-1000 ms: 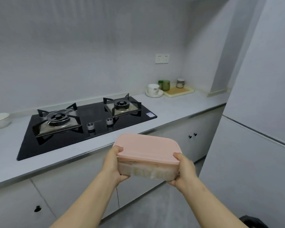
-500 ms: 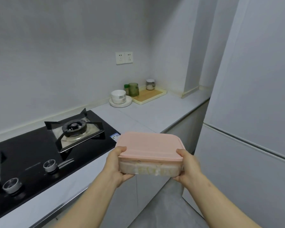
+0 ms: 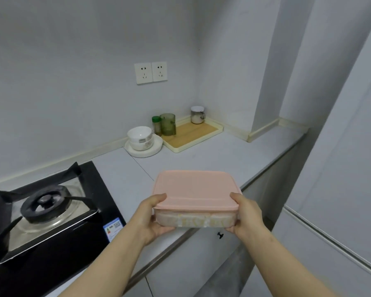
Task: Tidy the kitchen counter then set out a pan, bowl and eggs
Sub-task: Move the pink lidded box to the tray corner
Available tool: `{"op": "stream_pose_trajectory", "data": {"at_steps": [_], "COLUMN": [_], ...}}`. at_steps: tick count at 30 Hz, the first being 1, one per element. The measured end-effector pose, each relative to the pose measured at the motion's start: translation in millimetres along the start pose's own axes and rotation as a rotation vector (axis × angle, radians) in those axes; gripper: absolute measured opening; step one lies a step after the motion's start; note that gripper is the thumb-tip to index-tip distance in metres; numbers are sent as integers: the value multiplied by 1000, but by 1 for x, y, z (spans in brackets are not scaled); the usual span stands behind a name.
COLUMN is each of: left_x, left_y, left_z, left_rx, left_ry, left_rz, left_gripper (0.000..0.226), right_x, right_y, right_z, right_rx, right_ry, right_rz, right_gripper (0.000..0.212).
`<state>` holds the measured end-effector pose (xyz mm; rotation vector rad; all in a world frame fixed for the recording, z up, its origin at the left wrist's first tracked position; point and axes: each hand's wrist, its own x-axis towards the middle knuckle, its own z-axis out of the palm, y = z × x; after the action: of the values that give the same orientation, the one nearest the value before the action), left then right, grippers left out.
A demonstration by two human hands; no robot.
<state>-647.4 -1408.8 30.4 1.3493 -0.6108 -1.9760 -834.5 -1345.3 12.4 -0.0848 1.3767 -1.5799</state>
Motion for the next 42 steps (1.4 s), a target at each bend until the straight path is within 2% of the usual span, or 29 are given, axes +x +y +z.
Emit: {"op": "stream_pose_trajectory", "data": {"at_steps": [3, 6, 10, 16, 21, 30, 35, 38, 42], "left_x": [36, 74, 132, 210, 254, 302, 321, 330, 338], "left_y": [15, 28, 50, 83, 91, 96, 103, 101, 102], "left_z": [15, 24, 46, 89, 127, 192, 214, 226, 244], "left_rx": [-15, -32, 44, 292, 336, 581, 670, 679, 652], "left_ry": [7, -10, -10, -73, -78, 16, -7, -42, -65], "left_rz": [12, 12, 59, 56, 18, 35, 22, 20, 48], "left_gripper": [7, 7, 5, 36, 41, 54, 44, 33, 33], "right_x": [39, 76, 123, 189, 242, 323, 360, 376, 386], "right_y": [-13, -24, -41, -80, -105, -141, -151, -149, -154], "right_z": [17, 32, 54, 72, 69, 64, 77, 83, 89], "right_rx": [-22, -79, -183, -170, -152, -176, -150, -134, -196], "right_ry": [3, -10, -28, 47, 118, 200, 215, 138, 84], "right_rz": [5, -15, -23, -77, -94, -169, -195, -190, -235], "right_gripper": [21, 30, 35, 37, 40, 51, 55, 56, 60]}}
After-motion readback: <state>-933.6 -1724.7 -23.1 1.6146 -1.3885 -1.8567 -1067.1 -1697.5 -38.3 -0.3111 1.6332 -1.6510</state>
